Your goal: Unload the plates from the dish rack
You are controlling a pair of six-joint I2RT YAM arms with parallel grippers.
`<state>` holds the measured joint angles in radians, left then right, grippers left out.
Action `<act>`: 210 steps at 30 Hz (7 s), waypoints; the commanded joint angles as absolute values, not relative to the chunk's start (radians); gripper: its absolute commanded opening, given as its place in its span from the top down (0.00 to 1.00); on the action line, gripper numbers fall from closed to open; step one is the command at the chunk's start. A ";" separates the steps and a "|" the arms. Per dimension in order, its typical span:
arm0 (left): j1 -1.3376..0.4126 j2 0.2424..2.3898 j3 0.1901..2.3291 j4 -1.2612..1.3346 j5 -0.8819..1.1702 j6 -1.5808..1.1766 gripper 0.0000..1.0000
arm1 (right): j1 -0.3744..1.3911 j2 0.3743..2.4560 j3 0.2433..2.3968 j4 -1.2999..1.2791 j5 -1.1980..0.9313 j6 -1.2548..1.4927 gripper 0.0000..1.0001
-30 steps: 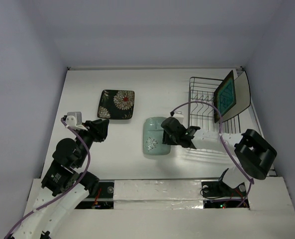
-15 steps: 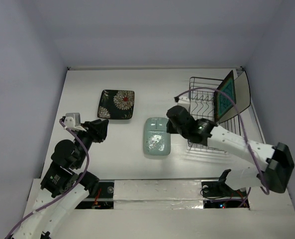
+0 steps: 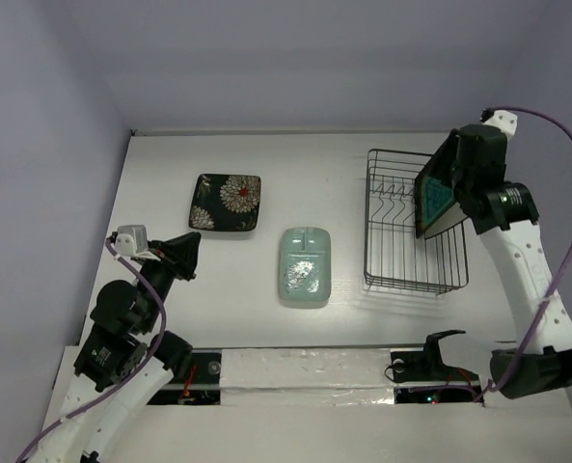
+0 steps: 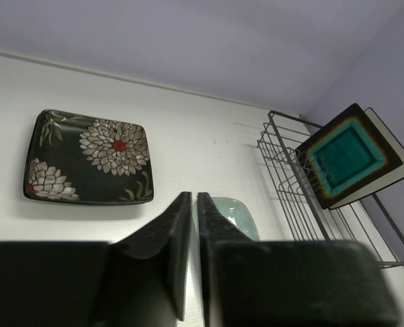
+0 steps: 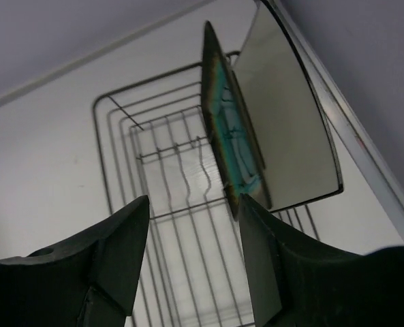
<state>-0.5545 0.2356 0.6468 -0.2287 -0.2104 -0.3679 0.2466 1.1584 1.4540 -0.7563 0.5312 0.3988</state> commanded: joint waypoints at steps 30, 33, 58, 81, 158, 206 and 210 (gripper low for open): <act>-0.560 0.186 0.632 -0.166 -0.207 -0.350 0.63 | -0.138 1.569 1.692 -0.796 0.118 0.118 0.67; -0.560 0.189 0.632 -0.166 -0.207 -0.348 0.62 | -0.138 1.565 1.700 -0.805 0.135 0.109 0.74; -0.560 0.221 0.635 -0.166 -0.207 -0.345 0.62 | -0.081 1.629 1.750 -0.891 0.293 0.095 1.00; -0.560 0.245 0.632 -0.166 -0.207 -0.353 0.62 | 0.230 1.534 1.942 -0.926 0.877 -0.003 1.00; -0.560 0.213 0.637 -0.179 -0.207 -0.364 0.63 | 0.770 2.309 2.006 -0.299 0.161 0.911 0.17; -0.569 0.140 0.641 -0.181 -0.207 -0.350 0.92 | -0.043 1.178 1.400 -0.882 0.543 0.345 0.31; -0.569 0.124 0.640 -0.181 -0.207 -0.351 0.86 | -0.110 1.245 1.390 -0.868 0.482 0.304 0.30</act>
